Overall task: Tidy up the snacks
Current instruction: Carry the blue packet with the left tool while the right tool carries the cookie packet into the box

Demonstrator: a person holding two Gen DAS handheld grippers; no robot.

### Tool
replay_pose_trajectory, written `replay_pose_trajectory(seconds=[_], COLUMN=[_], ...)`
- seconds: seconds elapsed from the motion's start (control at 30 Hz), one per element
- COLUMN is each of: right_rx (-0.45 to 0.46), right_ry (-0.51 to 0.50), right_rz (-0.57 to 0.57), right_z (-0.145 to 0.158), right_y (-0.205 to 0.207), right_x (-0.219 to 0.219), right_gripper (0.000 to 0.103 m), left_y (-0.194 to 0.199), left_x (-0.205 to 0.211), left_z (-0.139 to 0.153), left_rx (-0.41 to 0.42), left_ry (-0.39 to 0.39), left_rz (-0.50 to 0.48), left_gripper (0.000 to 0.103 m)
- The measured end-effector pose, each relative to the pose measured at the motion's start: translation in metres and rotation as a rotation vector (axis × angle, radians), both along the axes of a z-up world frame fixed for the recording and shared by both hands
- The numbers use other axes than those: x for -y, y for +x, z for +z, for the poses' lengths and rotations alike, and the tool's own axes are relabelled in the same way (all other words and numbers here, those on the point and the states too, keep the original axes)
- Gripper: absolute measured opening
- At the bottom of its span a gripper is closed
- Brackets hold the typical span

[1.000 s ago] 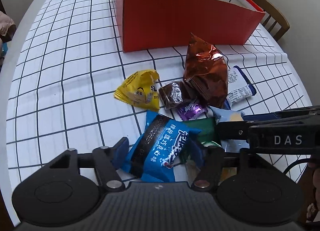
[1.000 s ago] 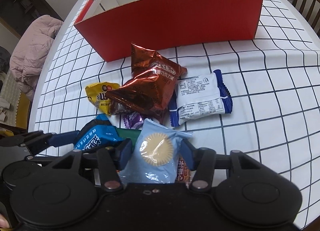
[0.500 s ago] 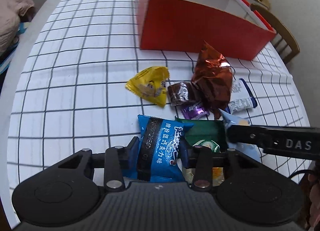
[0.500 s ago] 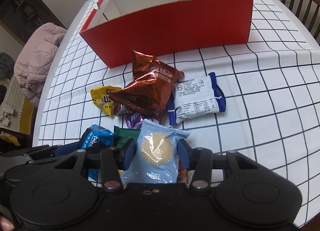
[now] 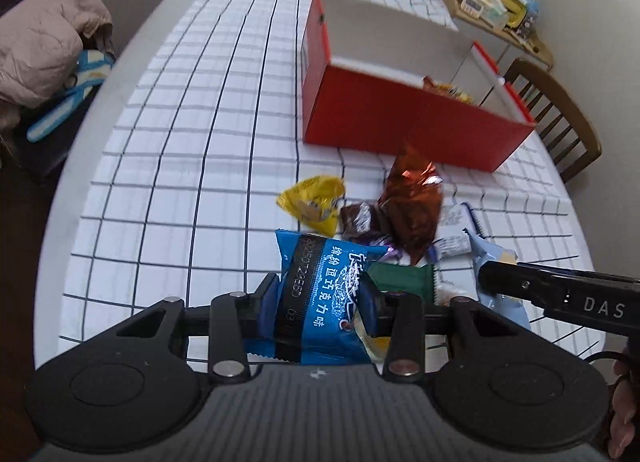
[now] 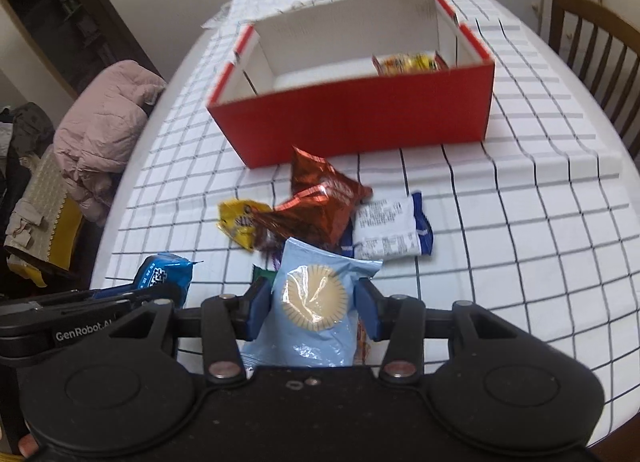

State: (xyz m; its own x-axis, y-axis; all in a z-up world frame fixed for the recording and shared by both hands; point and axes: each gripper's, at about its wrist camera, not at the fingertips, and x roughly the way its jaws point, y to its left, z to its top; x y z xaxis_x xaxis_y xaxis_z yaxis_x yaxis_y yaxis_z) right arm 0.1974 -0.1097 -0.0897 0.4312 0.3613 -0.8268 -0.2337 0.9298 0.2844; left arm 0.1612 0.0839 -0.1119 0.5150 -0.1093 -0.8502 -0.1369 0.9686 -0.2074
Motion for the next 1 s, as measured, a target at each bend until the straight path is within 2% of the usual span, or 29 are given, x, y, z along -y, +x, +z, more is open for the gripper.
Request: replay_pose_trajectory(seconds=[0.23, 0.47, 0.8, 1.0], right_rx=[0.083, 0.188, 0.254, 0.268], right_ry=[0.004, -0.034, -0.052, -0.054], right_rz=[0.036, 0.073, 0.099, 0.120], right_z=[0.035, 0.068, 0.092, 0.094], right_y=[-0.001, 0.016, 0.078, 0.123], right_x=[0.003, 0.007, 0.022, 0.027], right_gripper=[0.046, 0.046, 0.046, 0.046], left_y=[0.000, 0.021, 0.082, 0.133], left_x=[0.012, 0.027, 0.047, 0.057], left_z=[0.042, 0.071, 0.096, 0.097], left_rx=[0.055, 0.094, 0.112, 0.095], left_ry=[0.050, 0.090, 0.124, 0.144], left_rz=[0.001, -0.003, 0.014, 0.038], left_gripper=[0.040, 0.040, 0.040, 0.040])
